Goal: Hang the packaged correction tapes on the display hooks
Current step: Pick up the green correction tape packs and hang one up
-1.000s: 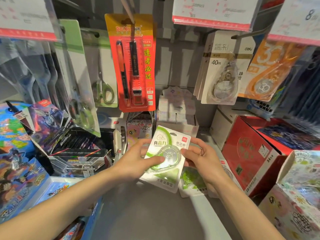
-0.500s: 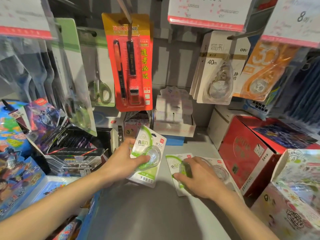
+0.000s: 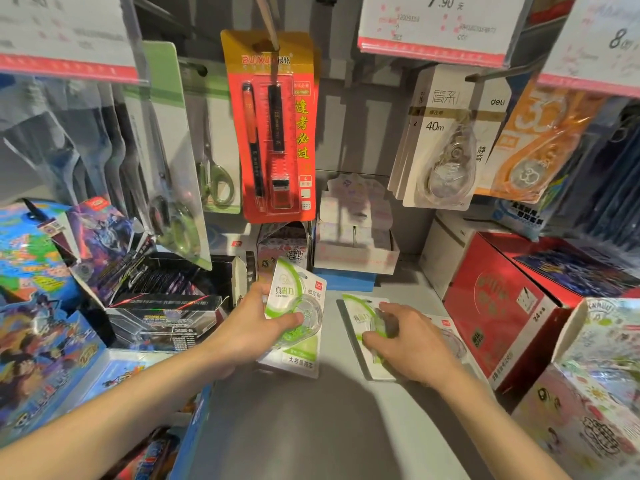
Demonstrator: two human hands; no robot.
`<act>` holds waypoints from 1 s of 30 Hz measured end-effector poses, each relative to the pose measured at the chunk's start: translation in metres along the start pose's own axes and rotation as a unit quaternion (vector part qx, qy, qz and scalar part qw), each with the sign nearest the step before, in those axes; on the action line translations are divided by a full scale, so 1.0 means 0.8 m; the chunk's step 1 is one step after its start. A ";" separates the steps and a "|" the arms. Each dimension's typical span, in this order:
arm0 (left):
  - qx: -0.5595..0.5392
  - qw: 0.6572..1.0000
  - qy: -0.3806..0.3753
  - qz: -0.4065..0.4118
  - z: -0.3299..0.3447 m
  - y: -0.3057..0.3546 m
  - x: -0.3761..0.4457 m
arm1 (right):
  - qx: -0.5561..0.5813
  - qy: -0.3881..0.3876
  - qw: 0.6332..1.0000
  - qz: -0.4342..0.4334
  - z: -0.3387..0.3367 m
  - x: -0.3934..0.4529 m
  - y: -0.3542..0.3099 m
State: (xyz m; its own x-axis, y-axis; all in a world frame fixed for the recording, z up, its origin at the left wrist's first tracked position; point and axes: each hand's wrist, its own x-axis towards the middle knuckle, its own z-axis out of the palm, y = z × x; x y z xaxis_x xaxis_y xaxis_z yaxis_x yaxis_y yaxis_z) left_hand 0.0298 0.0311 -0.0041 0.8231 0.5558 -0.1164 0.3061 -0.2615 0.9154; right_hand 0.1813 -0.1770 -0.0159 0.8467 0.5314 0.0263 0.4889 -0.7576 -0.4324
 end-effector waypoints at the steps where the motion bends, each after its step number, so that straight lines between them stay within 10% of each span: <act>1: -0.004 1.000 -0.003 -0.005 0.000 0.000 0.000 | 0.024 0.008 1.000 0.000 -0.002 -0.001 0.002; 17: -0.074 0.997 -0.022 0.012 0.030 0.006 0.004 | 0.130 0.016 0.973 -0.189 0.012 -0.036 -0.024; 30: -0.077 0.992 -0.060 0.073 0.013 0.012 -0.003 | 0.519 -0.071 0.852 0.002 0.007 -0.024 0.004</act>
State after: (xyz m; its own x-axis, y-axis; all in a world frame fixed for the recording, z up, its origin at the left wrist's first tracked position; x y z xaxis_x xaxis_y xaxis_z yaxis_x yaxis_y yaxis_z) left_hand 0.0361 0.0192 0.0013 0.9075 0.4197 -0.0148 0.1098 -0.2030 0.9730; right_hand 0.1657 -0.1874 -0.0227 0.7781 0.6258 -0.0538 -0.0254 -0.0543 -0.9982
